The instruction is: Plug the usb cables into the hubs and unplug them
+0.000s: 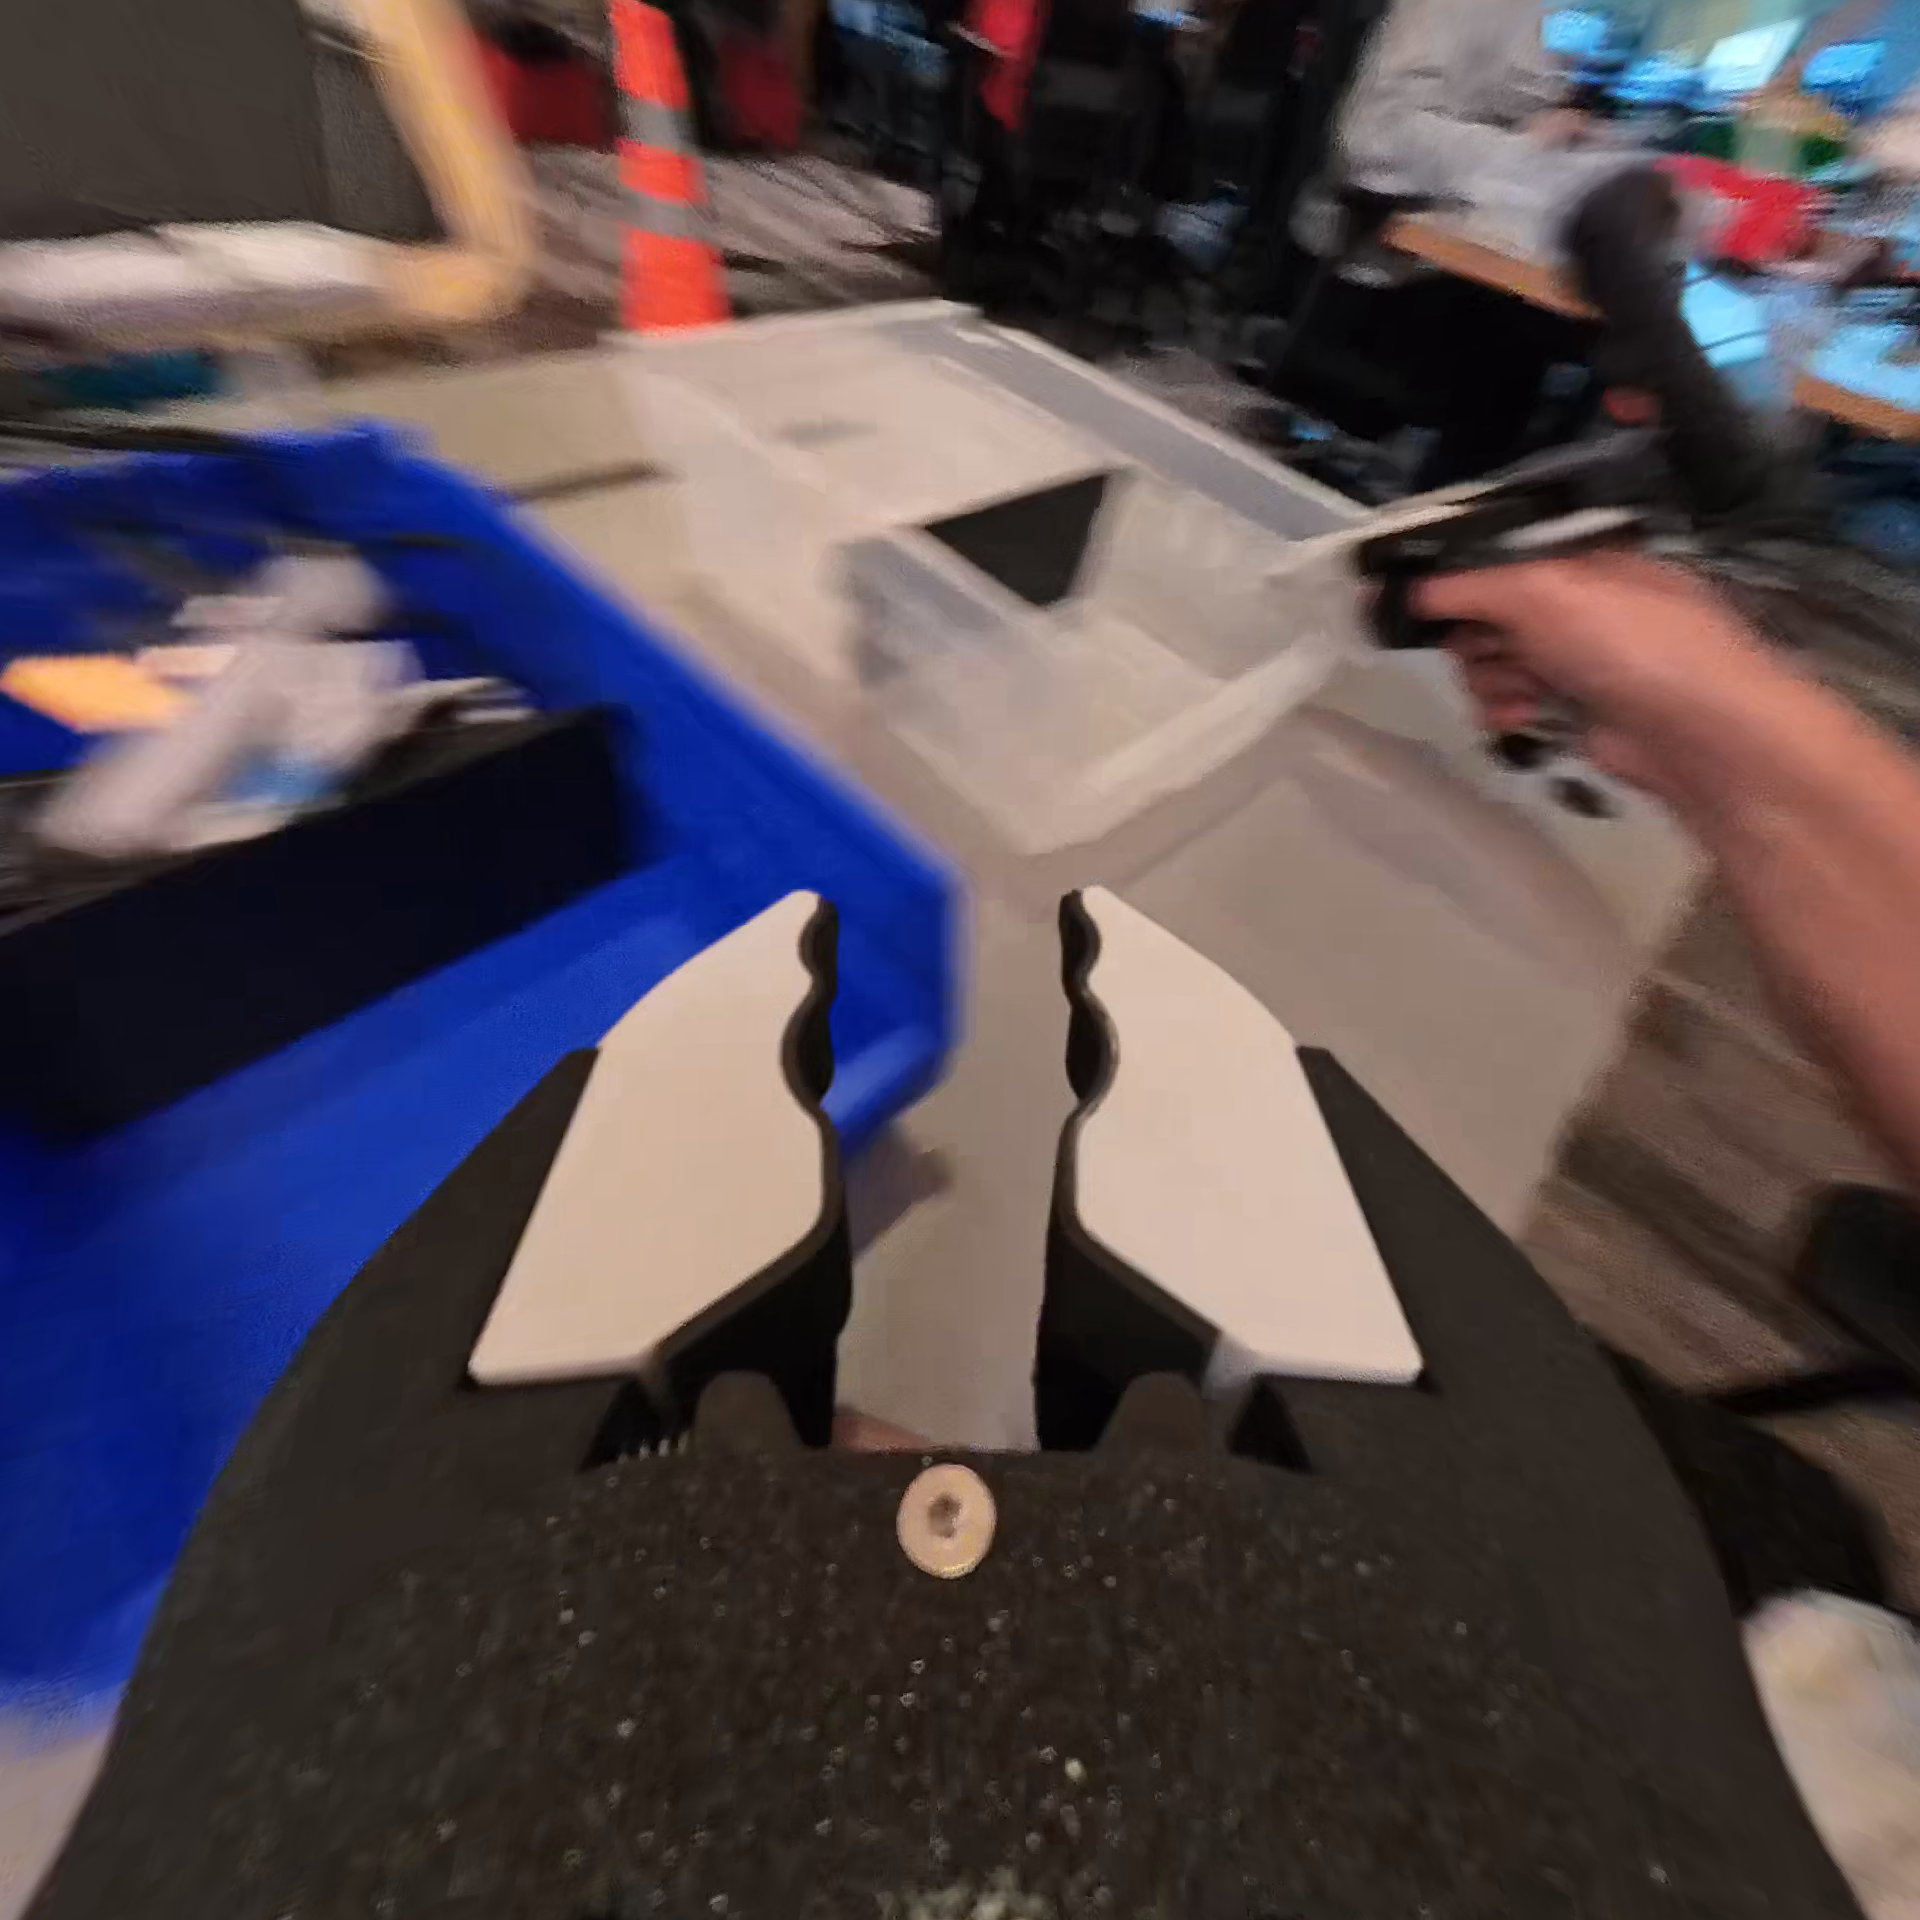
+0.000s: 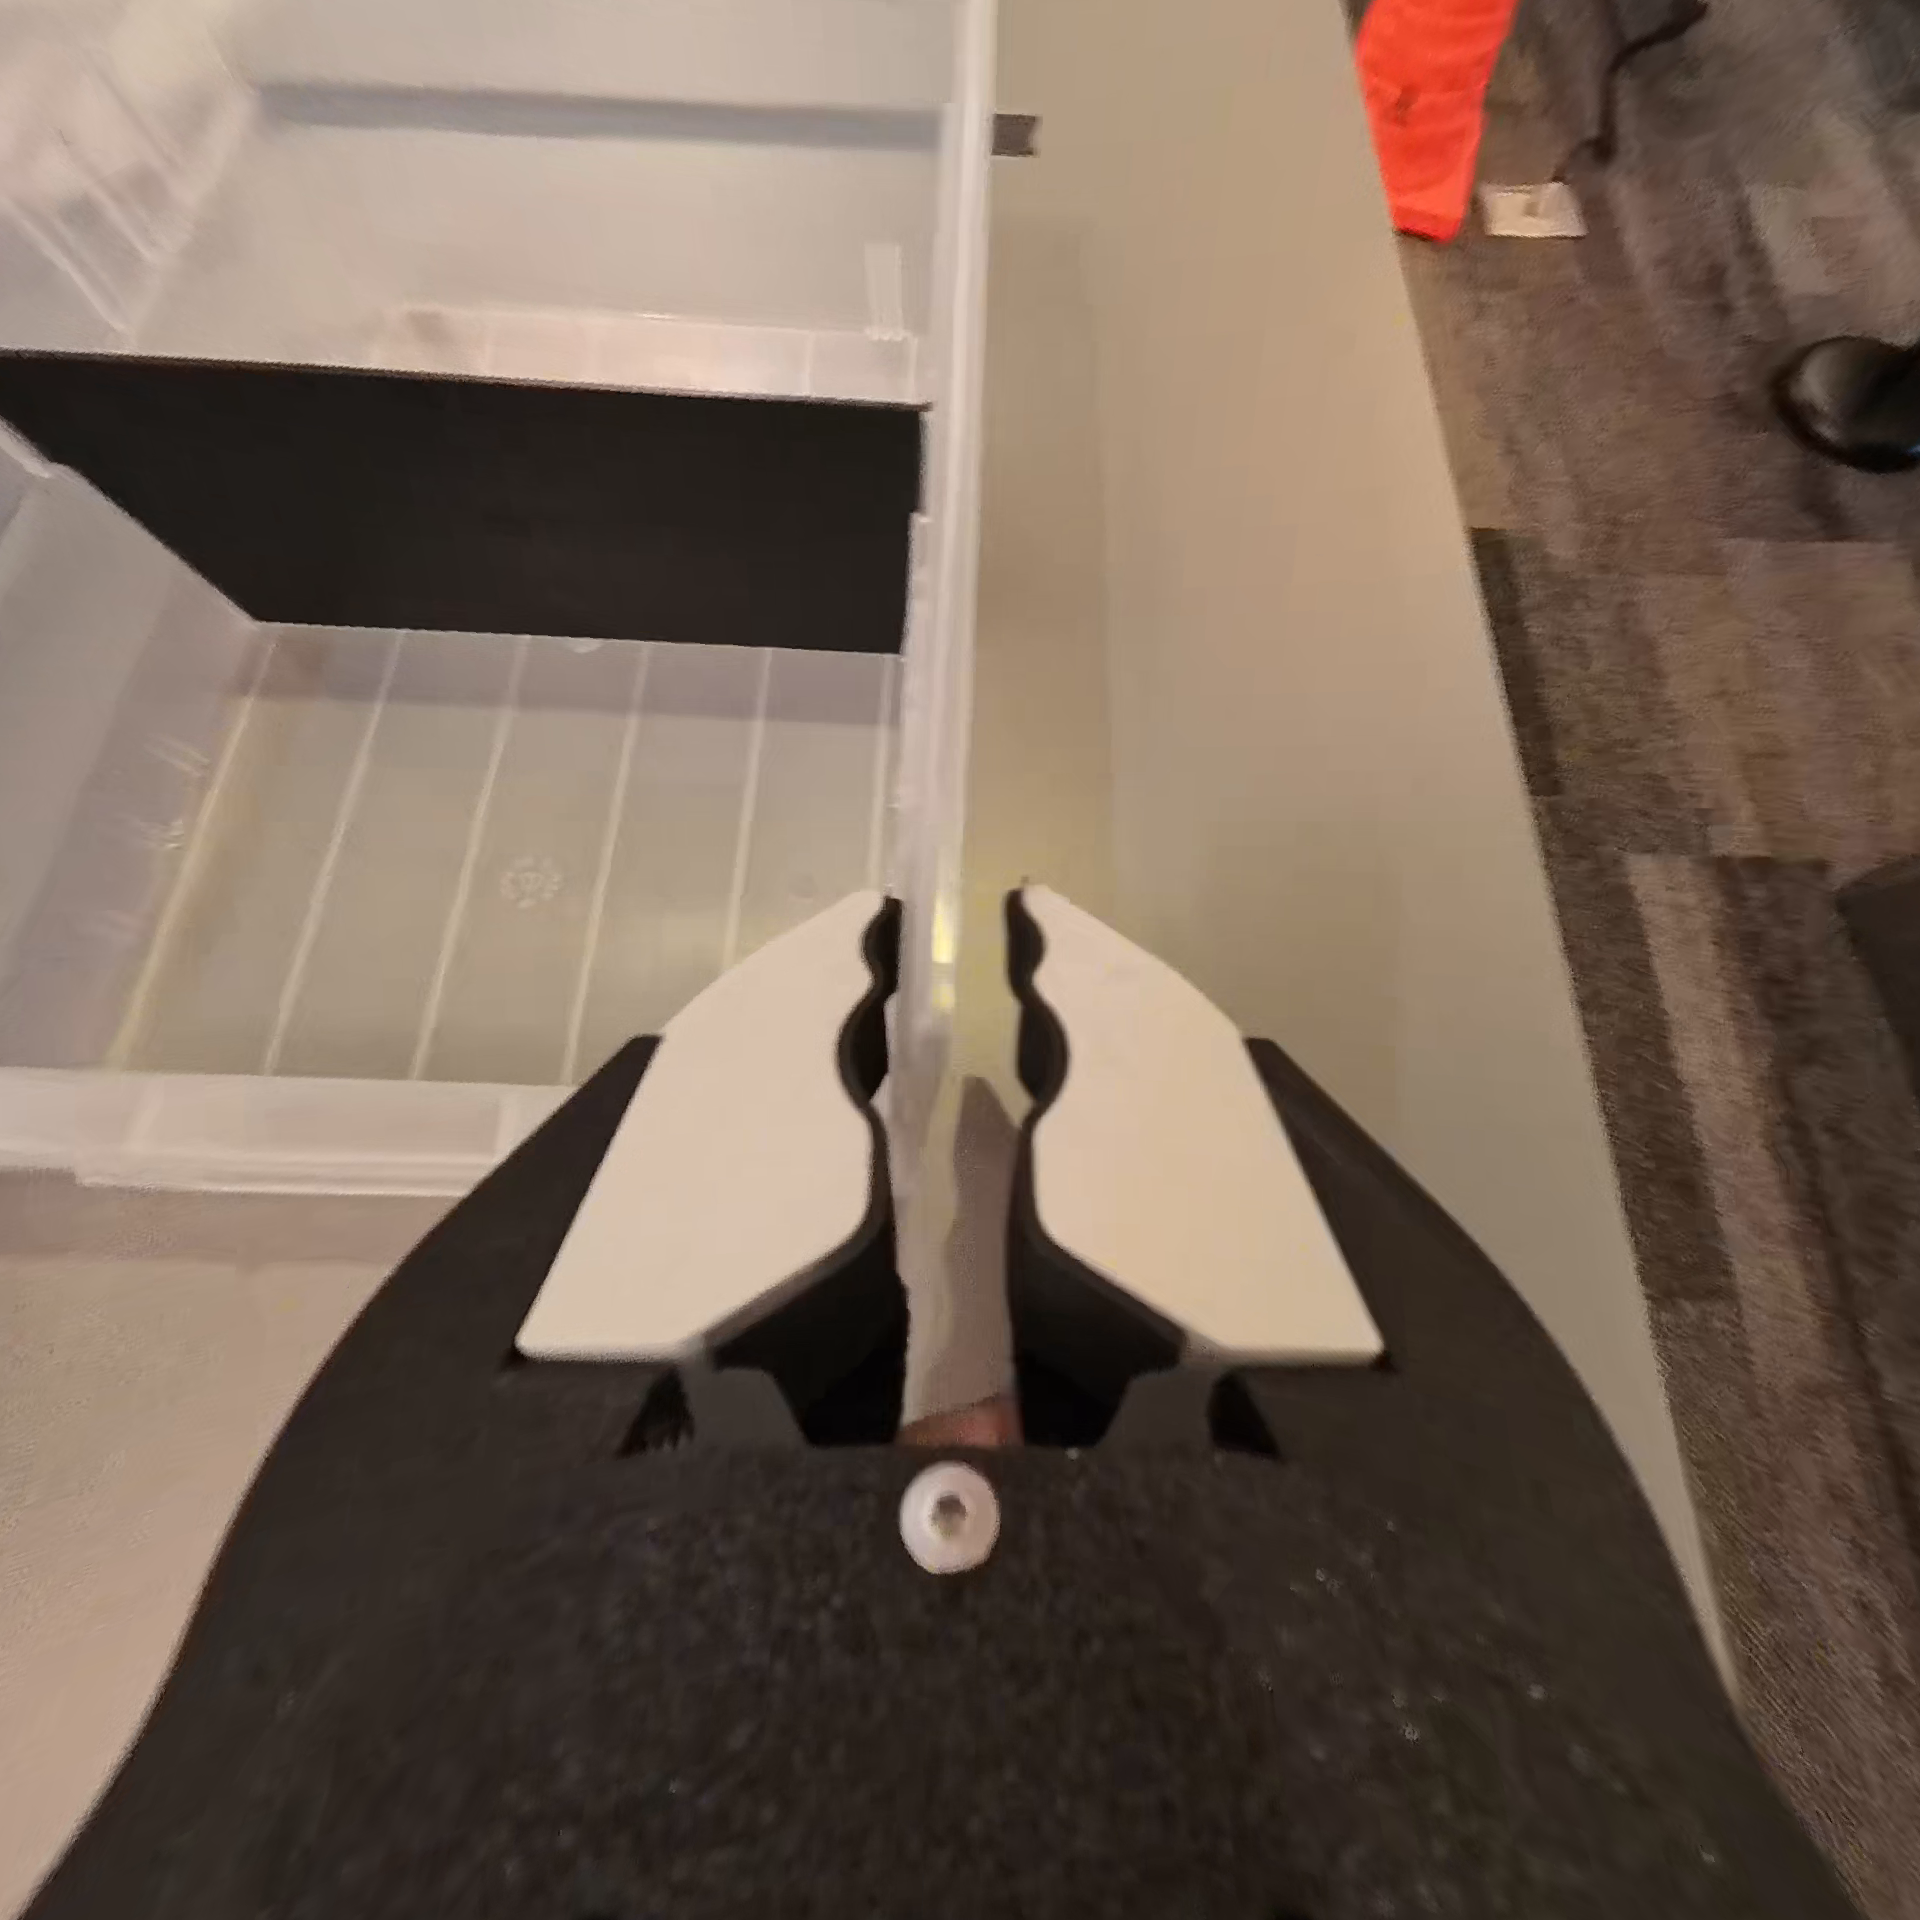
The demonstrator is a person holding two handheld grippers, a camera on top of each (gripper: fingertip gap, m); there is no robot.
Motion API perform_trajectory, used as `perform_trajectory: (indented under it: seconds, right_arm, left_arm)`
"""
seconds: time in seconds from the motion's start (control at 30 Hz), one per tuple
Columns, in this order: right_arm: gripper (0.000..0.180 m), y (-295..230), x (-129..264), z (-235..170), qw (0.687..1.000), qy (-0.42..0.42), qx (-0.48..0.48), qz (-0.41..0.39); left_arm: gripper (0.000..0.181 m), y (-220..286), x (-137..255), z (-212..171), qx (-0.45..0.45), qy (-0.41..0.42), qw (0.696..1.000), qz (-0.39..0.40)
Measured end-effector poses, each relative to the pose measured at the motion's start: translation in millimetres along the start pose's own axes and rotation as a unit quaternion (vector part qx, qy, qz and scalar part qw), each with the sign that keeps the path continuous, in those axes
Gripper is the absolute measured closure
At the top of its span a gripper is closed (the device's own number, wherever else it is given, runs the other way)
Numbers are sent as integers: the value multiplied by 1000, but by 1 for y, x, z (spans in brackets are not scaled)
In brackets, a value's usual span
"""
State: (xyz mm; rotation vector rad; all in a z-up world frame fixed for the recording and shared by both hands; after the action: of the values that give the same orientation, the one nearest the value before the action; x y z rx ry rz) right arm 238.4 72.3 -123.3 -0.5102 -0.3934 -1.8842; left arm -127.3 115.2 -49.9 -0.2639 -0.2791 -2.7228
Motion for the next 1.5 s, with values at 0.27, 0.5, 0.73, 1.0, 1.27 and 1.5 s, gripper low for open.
perform_trajectory:
  seconds: [0.27,0.5,0.73,1.0,1.27,1.5]
  right_arm:
    - [145,-95,72,105,980,165,110,-23]
    - [161,-320,46,-19,978,73,17,193]
    - [174,-344,44,-24,996,74,13,53]
    - [177,-443,71,7,985,165,24,35]
    - [177,-552,47,23,978,173,77,89]
    - [172,-588,29,-8,977,122,112,138]
  left_arm:
    - [120,-157,75,-49,17,-42,977,211]
    - [145,-155,46,-76,70,-74,977,185]
    - [169,-168,85,-66,25,-59,971,229]
    - [179,-235,169,-35,-4,15,944,329]
    - [180,-315,242,-39,-12,33,923,382]
    - [179,-354,249,-76,40,11,925,377]
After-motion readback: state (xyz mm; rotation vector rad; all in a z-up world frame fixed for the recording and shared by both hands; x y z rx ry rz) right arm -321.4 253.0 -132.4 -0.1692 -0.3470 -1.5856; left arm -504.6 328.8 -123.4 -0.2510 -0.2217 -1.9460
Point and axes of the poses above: each gripper's, where its closed fingertips meet, x back along the fingers, z out of its top, y = z × x across the jaws, the point moved 2 cm from there along x, back along the fingers, and after that the axes turned 7 degrees about y, right-handed, at the moved point
